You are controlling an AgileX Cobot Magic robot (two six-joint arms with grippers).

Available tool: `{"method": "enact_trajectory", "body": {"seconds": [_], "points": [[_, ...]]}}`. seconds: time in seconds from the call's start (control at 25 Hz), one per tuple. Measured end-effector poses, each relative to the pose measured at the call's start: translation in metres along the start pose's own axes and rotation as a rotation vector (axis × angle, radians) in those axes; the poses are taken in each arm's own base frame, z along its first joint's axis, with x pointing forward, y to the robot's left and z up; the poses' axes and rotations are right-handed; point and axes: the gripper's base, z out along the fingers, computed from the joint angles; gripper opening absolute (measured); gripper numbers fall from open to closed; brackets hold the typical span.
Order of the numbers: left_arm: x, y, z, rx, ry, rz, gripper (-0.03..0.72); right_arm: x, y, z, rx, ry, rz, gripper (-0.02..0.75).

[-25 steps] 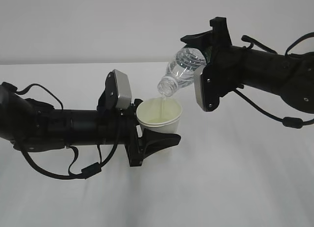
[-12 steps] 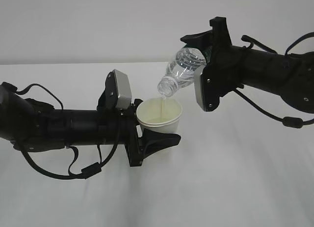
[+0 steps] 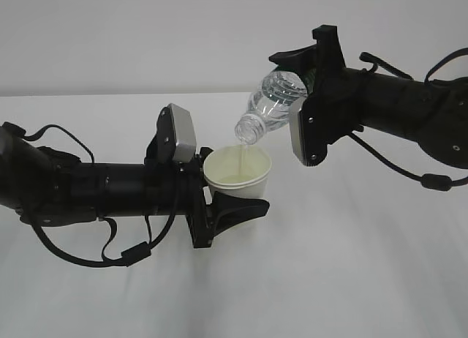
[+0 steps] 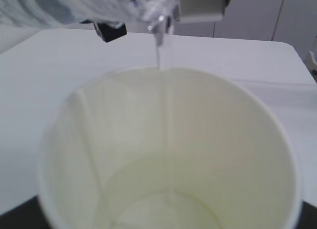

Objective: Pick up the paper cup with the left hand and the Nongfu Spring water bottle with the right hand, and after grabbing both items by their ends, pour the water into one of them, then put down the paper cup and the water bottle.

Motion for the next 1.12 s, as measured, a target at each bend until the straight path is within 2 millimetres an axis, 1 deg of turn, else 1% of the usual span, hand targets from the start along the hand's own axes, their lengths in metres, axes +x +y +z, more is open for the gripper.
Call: {"method": "enact_trajectory", "body": {"seconds": [1.12], "points": [[0.0001, -0.0003, 0.0, 0.003, 0.002, 0.002, 0.484, 0.0, -0.0001, 0.0, 0.001, 0.0, -0.002, 0.484]]}}
